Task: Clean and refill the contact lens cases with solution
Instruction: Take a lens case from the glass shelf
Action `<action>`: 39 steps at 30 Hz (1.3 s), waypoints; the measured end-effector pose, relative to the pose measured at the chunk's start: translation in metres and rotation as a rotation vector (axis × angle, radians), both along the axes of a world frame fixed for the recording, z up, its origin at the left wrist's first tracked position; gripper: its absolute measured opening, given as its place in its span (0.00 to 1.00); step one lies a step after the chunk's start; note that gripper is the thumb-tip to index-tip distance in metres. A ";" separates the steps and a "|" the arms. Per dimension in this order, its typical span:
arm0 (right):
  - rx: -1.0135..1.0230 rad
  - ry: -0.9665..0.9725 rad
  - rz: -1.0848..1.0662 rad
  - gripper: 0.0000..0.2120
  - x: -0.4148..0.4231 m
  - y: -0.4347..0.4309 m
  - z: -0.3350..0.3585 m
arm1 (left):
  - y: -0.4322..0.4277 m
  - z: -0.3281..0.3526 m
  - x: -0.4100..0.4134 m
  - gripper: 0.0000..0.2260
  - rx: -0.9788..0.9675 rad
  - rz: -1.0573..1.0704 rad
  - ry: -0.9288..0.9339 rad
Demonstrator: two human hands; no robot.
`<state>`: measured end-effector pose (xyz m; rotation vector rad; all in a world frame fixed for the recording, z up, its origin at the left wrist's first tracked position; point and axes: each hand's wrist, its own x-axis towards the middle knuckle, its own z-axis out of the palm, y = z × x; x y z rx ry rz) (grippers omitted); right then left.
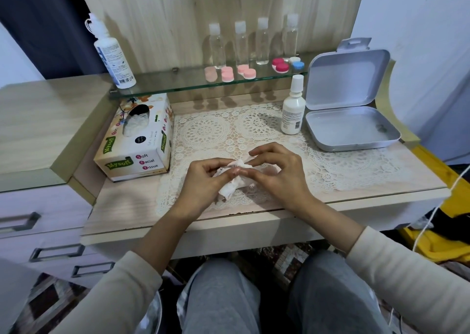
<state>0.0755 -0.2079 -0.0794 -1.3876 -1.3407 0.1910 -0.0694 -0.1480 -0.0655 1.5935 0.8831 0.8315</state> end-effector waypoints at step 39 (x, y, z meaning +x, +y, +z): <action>0.288 -0.485 -0.063 0.05 0.024 0.006 -0.005 | -0.001 -0.013 0.004 0.16 0.007 -0.041 -0.049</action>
